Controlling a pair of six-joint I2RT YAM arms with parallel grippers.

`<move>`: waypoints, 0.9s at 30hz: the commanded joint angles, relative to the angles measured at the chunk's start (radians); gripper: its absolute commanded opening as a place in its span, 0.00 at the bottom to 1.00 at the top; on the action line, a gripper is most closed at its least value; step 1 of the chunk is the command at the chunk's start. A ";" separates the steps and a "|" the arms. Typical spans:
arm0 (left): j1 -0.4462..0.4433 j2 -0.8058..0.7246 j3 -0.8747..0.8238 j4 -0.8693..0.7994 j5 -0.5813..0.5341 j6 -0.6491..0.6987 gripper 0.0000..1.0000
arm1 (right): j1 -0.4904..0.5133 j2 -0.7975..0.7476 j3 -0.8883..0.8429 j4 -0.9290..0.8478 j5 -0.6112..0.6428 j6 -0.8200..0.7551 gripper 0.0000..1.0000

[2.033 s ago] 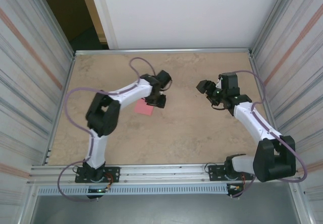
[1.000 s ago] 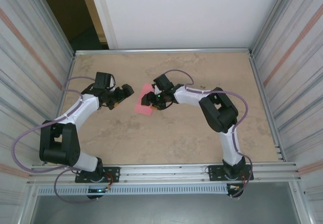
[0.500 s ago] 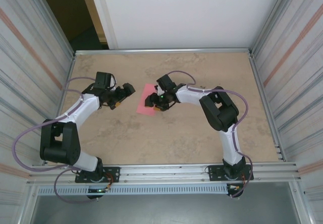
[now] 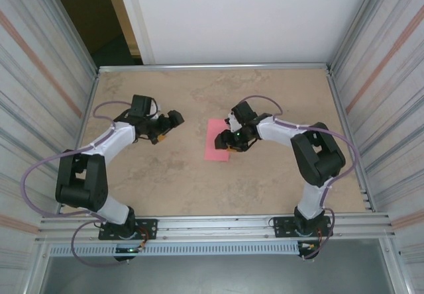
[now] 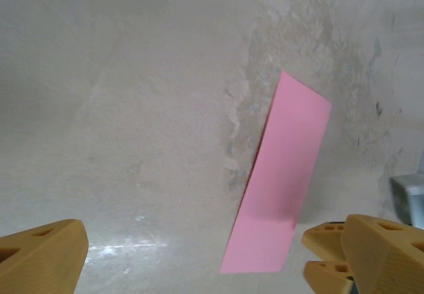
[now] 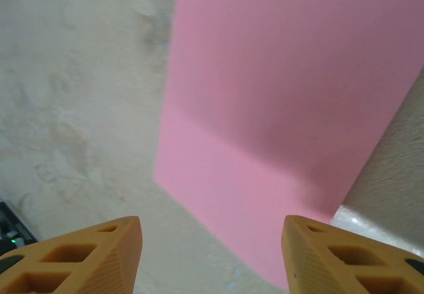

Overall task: Fold a paper plane with a square sheet of paper (pick it up from the middle)
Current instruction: Move the paper to the center of the table.

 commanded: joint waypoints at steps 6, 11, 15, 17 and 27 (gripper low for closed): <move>-0.100 0.048 -0.018 0.077 0.077 -0.058 0.99 | -0.005 -0.010 -0.031 0.188 0.072 0.232 0.53; -0.144 0.084 -0.006 0.090 0.102 -0.060 0.99 | -0.020 0.055 -0.014 0.190 0.059 0.265 0.50; -0.171 0.118 0.006 0.098 0.125 -0.061 0.96 | -0.028 0.099 -0.008 0.179 0.036 0.264 0.49; -0.185 0.136 0.015 0.104 0.140 -0.060 0.95 | -0.028 0.117 -0.004 0.168 0.032 0.254 0.49; -0.224 0.206 0.050 0.077 0.170 -0.033 0.81 | -0.049 0.156 -0.032 0.143 0.040 0.224 0.47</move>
